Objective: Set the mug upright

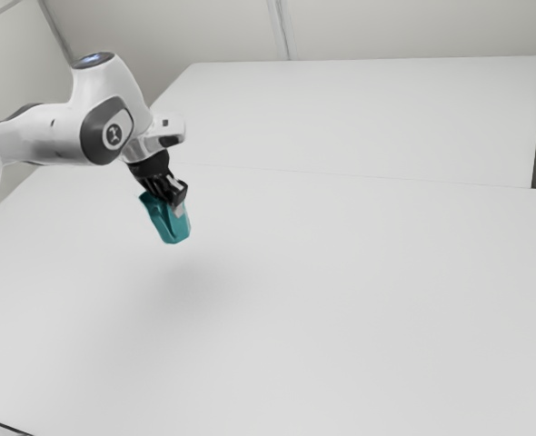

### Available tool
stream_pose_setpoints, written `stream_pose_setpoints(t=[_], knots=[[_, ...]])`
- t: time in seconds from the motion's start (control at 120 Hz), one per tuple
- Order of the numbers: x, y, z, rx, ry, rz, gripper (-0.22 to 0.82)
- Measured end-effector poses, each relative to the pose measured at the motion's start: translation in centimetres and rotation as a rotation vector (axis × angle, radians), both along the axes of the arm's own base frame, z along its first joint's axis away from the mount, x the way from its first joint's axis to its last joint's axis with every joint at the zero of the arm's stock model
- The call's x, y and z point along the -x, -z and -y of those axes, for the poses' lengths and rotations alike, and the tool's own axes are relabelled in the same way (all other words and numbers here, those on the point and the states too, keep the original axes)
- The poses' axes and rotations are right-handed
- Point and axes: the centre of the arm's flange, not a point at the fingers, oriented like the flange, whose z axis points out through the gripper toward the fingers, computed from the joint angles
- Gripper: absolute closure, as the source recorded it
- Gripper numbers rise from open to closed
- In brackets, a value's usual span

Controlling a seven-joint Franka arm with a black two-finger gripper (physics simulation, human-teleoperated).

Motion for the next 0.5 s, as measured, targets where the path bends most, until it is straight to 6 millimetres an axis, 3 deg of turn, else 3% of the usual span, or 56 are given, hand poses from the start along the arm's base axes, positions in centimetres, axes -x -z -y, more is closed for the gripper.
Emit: stream_pose_setpoints(t=[0.083, 0.192, 0.242, 0.408, 0.5], knots=[[1.3, 1.4, 1.9, 0.005, -0.073, 0.001, 0.78], [2.7, 2.6, -1.2, 0.014, -0.259, 0.012, 0.79], [3.1, 3.1, -1.7, 0.019, -0.323, 0.017, 0.78], [3.4, 4.4, 1.7, 0.035, -0.425, 0.04, 0.79], [3.5, 5.4, 2.1, 0.042, -0.494, 0.034, 0.79]])
